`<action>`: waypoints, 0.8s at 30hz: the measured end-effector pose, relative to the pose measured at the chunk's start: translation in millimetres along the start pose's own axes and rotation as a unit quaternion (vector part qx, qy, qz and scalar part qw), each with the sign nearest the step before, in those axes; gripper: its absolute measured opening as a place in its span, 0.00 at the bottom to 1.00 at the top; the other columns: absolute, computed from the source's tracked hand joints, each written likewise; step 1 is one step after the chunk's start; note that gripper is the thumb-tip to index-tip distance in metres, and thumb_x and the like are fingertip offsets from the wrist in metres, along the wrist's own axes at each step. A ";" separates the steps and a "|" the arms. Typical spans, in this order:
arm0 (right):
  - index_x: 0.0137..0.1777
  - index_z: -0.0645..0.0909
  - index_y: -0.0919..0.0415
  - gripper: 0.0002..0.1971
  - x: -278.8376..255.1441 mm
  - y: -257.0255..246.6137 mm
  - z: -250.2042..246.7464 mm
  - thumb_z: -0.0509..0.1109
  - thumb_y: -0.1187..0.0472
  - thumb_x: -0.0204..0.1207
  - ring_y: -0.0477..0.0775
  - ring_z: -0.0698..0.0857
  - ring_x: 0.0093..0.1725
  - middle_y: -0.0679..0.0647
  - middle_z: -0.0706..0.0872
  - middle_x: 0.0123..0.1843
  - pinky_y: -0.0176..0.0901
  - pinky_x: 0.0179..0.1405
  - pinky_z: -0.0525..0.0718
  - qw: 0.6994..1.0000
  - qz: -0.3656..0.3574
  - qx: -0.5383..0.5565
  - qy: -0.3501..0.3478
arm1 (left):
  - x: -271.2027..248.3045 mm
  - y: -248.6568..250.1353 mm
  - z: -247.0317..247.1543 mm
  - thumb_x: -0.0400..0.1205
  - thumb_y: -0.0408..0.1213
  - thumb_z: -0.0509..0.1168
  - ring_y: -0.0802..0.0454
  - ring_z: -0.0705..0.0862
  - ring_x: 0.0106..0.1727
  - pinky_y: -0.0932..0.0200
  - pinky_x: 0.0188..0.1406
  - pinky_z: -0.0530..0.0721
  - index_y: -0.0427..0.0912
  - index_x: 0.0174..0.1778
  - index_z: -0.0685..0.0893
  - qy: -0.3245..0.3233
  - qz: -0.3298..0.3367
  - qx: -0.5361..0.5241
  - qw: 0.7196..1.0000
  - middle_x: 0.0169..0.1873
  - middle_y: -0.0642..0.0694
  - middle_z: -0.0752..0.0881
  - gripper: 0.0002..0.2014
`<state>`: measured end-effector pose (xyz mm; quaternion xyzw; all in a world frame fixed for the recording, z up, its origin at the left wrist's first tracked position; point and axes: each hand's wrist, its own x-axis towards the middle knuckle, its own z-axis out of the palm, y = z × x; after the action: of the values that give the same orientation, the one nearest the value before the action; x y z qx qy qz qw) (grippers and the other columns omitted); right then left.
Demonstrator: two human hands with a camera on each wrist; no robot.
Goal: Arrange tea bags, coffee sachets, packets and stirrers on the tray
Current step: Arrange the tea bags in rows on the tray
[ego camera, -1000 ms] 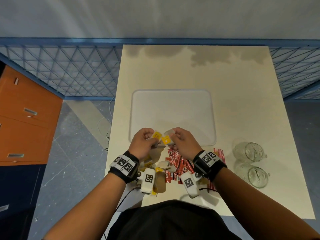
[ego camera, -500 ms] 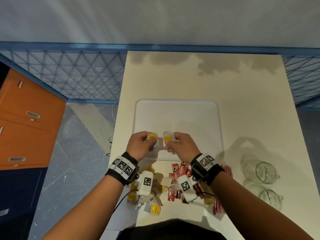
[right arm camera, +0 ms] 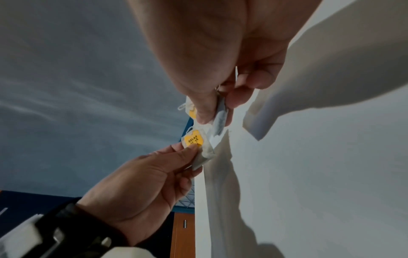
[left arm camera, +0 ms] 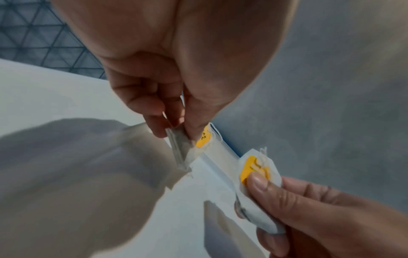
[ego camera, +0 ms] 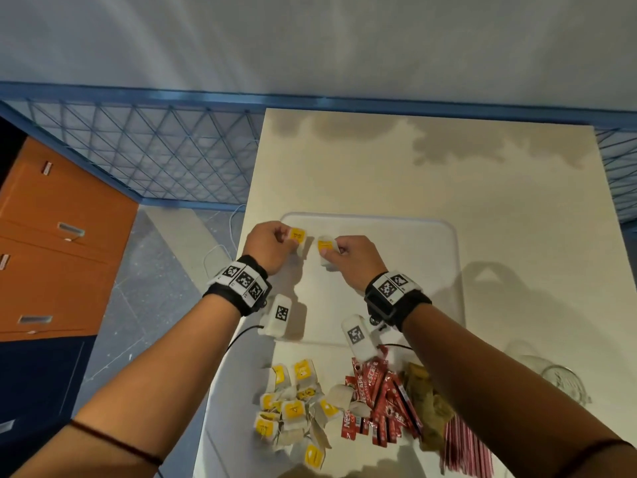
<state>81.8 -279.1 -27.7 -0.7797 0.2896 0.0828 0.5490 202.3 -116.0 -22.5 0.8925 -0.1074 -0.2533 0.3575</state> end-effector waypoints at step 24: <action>0.58 0.82 0.54 0.12 85.9 -32.5 31.4 0.78 0.56 0.78 0.58 0.87 0.52 0.50 0.87 0.51 0.56 0.55 0.86 0.991 -0.028 -0.120 0.061 | 66.6 -10.2 3.7 0.77 0.34 0.78 0.54 0.81 0.35 0.63 0.37 0.82 0.40 0.43 0.87 0.076 -0.001 -0.009 0.997 0.36 0.46 0.87 0.06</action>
<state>175.7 -274.2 -51.9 -0.8511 0.2886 0.0537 0.4352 256.9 -135.6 -56.8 0.9059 -0.0767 -0.1861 0.3727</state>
